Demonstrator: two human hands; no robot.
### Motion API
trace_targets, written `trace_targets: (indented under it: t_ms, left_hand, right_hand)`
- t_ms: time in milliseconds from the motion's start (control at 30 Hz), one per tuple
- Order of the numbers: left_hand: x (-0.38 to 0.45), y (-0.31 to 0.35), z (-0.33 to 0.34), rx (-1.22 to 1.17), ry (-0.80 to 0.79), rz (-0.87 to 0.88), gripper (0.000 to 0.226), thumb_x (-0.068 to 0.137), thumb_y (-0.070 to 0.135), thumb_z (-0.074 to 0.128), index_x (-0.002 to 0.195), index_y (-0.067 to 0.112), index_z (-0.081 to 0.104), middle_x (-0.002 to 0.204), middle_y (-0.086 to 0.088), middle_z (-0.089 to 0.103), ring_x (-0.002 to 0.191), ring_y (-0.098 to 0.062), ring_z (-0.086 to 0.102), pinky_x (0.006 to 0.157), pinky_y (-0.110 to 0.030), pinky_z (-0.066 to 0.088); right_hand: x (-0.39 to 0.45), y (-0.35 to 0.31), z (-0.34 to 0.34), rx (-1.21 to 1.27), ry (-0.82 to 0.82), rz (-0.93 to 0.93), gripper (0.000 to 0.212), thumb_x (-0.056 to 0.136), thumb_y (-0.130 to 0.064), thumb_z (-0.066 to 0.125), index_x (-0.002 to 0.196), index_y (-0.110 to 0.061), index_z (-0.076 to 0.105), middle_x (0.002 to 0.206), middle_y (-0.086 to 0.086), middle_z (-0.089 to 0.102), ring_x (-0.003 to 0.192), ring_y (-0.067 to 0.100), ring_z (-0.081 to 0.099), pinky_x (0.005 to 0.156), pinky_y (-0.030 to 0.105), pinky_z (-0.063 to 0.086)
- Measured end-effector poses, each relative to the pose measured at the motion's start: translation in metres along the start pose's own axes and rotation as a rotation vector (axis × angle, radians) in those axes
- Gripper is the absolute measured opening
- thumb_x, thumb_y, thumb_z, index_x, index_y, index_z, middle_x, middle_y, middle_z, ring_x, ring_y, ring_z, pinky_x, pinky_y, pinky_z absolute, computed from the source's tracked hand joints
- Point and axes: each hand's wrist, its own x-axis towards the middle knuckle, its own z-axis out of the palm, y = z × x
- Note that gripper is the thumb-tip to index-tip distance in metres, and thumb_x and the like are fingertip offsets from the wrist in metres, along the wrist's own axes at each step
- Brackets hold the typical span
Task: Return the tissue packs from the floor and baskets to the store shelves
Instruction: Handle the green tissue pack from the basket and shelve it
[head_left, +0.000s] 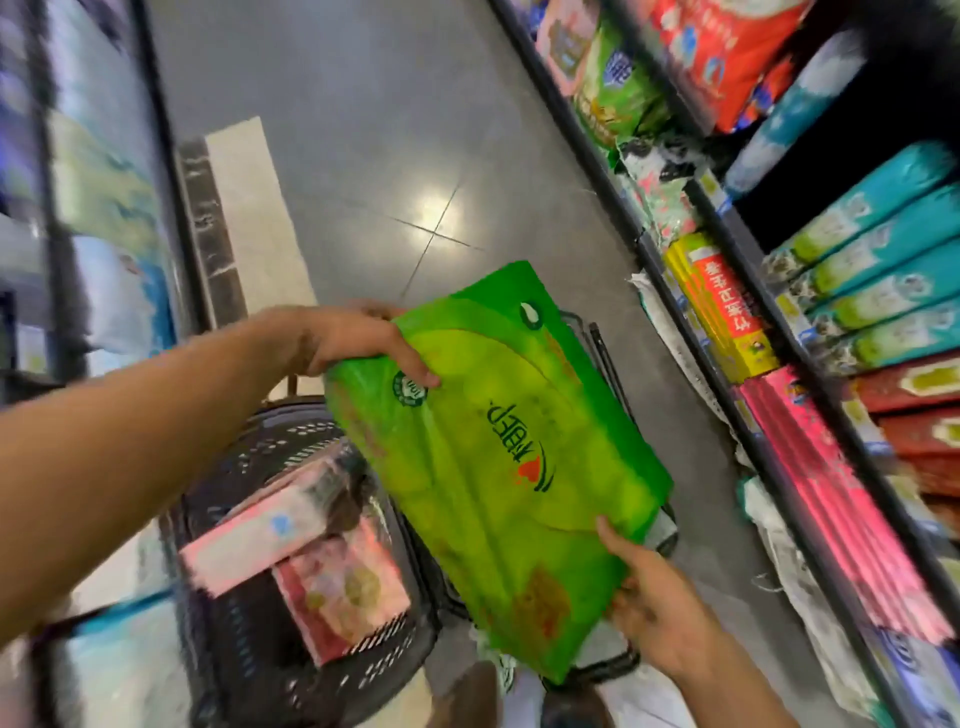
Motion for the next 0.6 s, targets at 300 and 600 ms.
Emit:
trace_targets:
  t_ms: [300,600]
  left_hand:
    - [-0.240,0.090,-0.001,0.244,0.273,0.269,0.064,0.046,0.015,0.094,0.105,0.031,0.076,0.096,-0.001,0.079,0.089,-0.027,0.076,0.079,-0.052,0.062]
    - [-0.442,0.147,-0.002,0.656,0.457,0.469,0.092,0.054,0.022,0.098,0.135,0.042,0.060,0.100,0.017,0.077,0.095,-0.006,0.073,0.088,-0.029,0.058]
  right_hand:
    - [-0.245,-0.156,0.039,-0.978,0.112,-0.835,0.088,0.071,-0.029,0.088,0.145,-0.013,0.044,0.142,0.005,0.050,0.127,0.023,0.051,0.102,0.037,0.045]
    - [-0.466,-0.227,0.147,-1.862,0.176,-1.757,0.141,0.034,-0.091,0.068,0.155,-0.041,0.017,0.156,0.002,0.039,0.143,0.027,0.037,0.113,0.054,0.033]
